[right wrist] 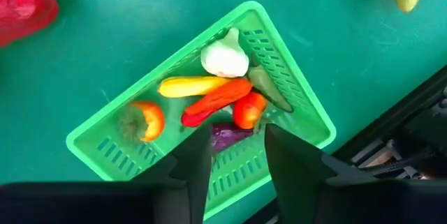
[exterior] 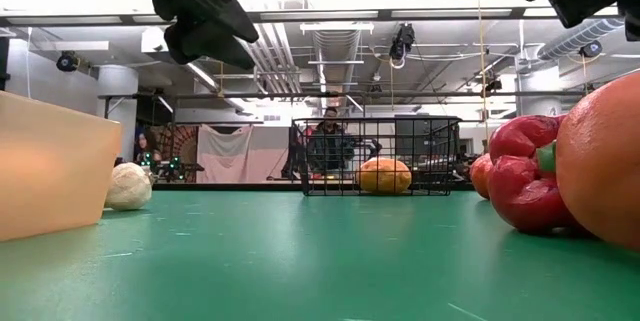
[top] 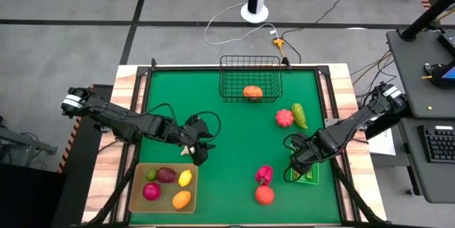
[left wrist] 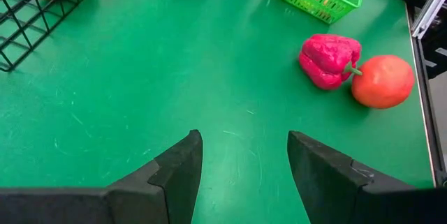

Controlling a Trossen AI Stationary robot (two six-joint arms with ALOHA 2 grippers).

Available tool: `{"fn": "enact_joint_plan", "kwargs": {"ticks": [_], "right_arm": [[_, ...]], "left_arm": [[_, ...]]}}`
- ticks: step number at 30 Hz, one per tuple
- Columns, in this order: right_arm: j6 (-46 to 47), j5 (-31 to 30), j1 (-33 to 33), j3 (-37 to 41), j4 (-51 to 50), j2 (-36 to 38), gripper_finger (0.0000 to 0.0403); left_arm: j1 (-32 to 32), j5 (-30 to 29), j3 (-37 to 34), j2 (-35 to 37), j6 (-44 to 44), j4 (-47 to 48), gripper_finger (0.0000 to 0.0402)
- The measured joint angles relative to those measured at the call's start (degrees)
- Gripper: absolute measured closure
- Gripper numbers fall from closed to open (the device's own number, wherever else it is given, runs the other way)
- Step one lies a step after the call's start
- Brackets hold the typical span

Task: Sort produce into baskets
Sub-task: Put the garlic into the black basket

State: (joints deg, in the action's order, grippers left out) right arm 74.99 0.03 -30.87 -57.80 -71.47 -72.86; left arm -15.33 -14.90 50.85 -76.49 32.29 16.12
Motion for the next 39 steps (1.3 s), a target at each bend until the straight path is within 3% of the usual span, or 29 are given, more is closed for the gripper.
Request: {"fn": "enact_joint_plan", "kwargs": {"ticks": [6,13,21,31,39], "right_arm": [[-1.93,-4.96,0.01,0.00,1.18,0.00,0.0258],[-9.04,-14.00,1.27,0.02,9.14,0.01,0.0246],[-19.57,-21.57,3.61,0.04,20.01,0.02,0.0247],[-31.30,-23.68,7.34,0.07,29.32,0.02,0.0235],[-32.26,-23.69,9.65,0.27,29.43,0.02,0.0234]], "left_arm": [[-0.04,1.04,0.00,0.00,-0.13,2.92,0.0209],[-0.12,5.40,0.00,-0.02,0.73,13.90,0.0209],[-0.11,5.38,0.00,-0.02,10.26,24.28,0.0209],[-0.09,5.03,0.00,-0.04,24.38,30.31,0.0209],[-0.62,5.50,0.00,-1.74,26.01,30.31,0.0204]]}}
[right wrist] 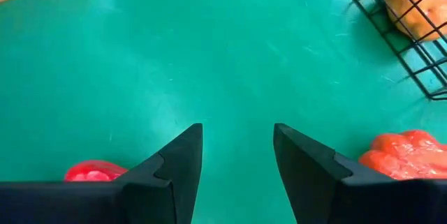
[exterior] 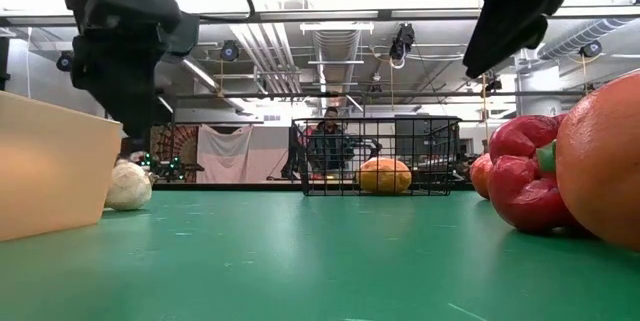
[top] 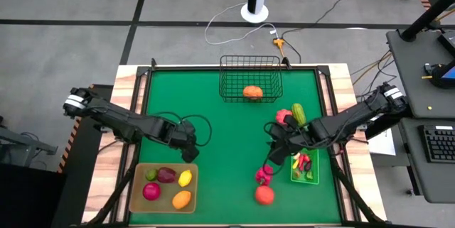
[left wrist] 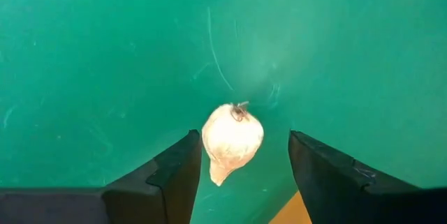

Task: Sort produce into baskets
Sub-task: Put the garlic into the black basket

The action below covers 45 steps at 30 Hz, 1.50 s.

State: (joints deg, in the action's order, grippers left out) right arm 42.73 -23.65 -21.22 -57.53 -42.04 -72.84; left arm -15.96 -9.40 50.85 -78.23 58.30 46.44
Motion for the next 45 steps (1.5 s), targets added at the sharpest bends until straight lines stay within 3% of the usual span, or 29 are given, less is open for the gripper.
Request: {"fn": "enact_joint_plan", "kwargs": {"ticks": [14,28,40,45], "right_arm": [[-0.03,0.04,0.62,0.04,0.00,0.00,0.0234],[0.17,0.06,1.12,0.04,0.00,0.00,0.0234],[0.15,0.06,1.12,0.06,-0.02,0.00,0.0234],[0.13,0.06,1.12,0.06,-0.02,0.00,0.0234]], "left_arm": [[-0.83,0.99,0.00,-5.58,-4.10,0.25,0.0115],[-0.88,-1.04,-0.48,-5.98,-9.33,-1.06,0.0113],[-0.88,-1.06,-6.03,-5.98,-9.33,-8.34,0.0114],[-0.88,-1.16,-6.83,-5.97,-9.35,-8.63,0.0137]]}}
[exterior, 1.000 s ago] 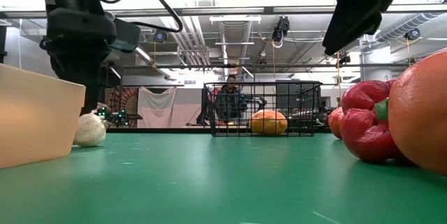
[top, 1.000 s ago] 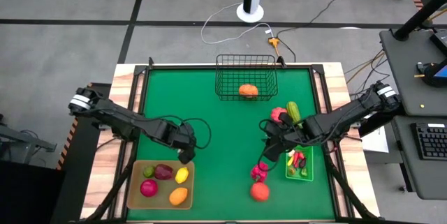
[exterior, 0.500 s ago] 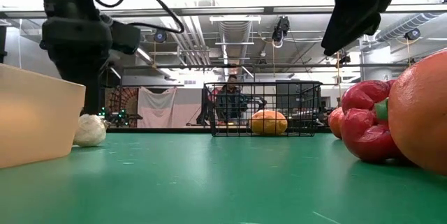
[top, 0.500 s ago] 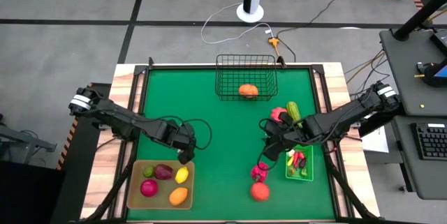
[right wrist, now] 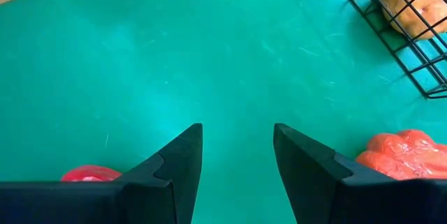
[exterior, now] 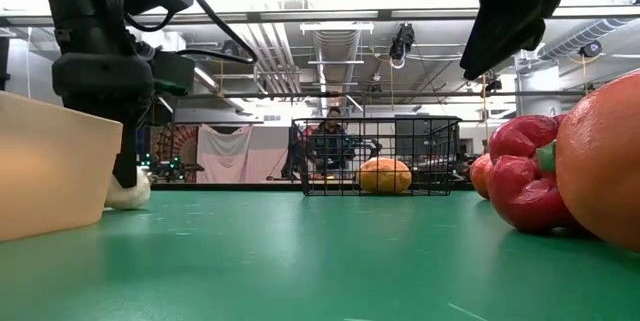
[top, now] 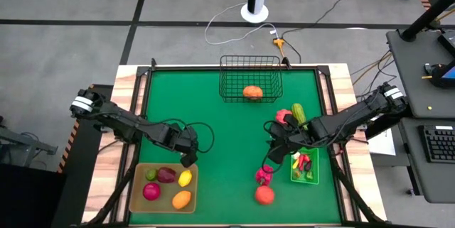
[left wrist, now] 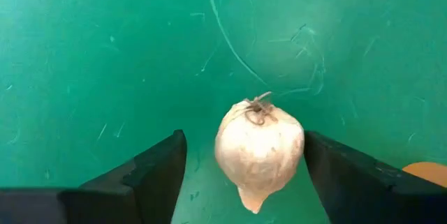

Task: Sort produce into baskets
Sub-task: Put the garlic into the black basket

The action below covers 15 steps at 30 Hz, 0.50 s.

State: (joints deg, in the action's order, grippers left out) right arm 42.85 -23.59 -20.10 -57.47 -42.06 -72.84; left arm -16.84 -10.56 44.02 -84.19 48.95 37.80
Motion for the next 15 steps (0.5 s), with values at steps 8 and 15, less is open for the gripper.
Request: {"fn": "enact_joint_plan", "kwargs": {"ticks": [8,15], "right_arm": [[0.00,0.00,0.00,0.00,0.00,0.00,0.0234],[0.00,0.00,0.00,0.00,-0.02,0.00,0.0234]], "left_arm": [[0.00,-0.56,-0.03,0.01,-0.02,-0.26,0.0238],[0.00,-0.62,-0.03,0.01,-0.04,-0.28,0.0293]]}}
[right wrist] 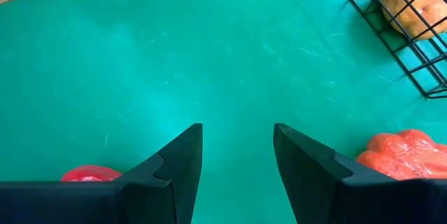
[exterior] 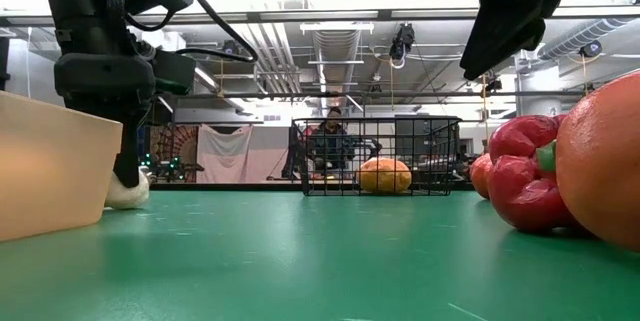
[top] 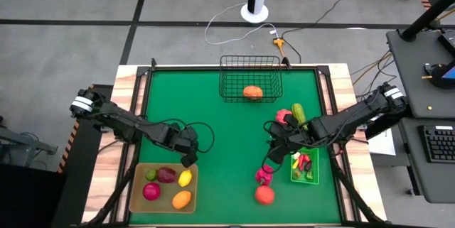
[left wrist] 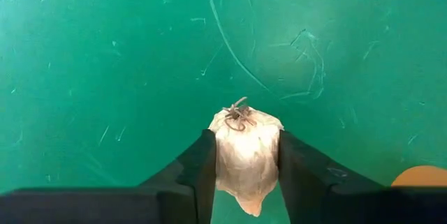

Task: Sort produce into baskets
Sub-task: Put the garlic into the black basket

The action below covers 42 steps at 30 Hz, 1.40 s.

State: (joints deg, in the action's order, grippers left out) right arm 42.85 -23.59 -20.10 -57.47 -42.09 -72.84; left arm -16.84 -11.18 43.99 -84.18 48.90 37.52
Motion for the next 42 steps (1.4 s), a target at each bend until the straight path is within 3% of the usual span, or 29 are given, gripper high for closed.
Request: {"fn": "enact_joint_plan", "kwargs": {"ticks": [11,17,21,26,34,42], "right_arm": [[-1.05,0.00,0.00,0.00,-0.01,0.00,0.0234],[-4.63,-2.13,0.00,0.45,2.27,0.00,0.0234],[-8.41,-4.34,0.00,1.59,6.55,0.00,0.0234],[-18.08,-4.99,0.00,6.16,22.77,0.00,0.0234],[-33.22,-3.12,-0.13,16.97,55.88,0.00,0.0230],[-36.16,-2.75,-0.13,20.87,66.33,-0.42,0.0184]], "left_arm": [[-0.02,-2.86,2.94,1.41,-6.80,-0.46,0.0289],[-0.02,-9.28,8.18,3.02,-17.79,-3.83,0.0288],[-0.02,-9.98,9.46,4.53,-29.46,-14.63,0.0288],[-0.01,-6.21,9.25,5.49,-41.75,-30.28,0.0288],[-0.02,-5.84,9.16,4.39,-47.34,-41.41,0.0288],[0.13,-4.74,8.76,2.04,-49.66,-51.72,0.0288]]}}
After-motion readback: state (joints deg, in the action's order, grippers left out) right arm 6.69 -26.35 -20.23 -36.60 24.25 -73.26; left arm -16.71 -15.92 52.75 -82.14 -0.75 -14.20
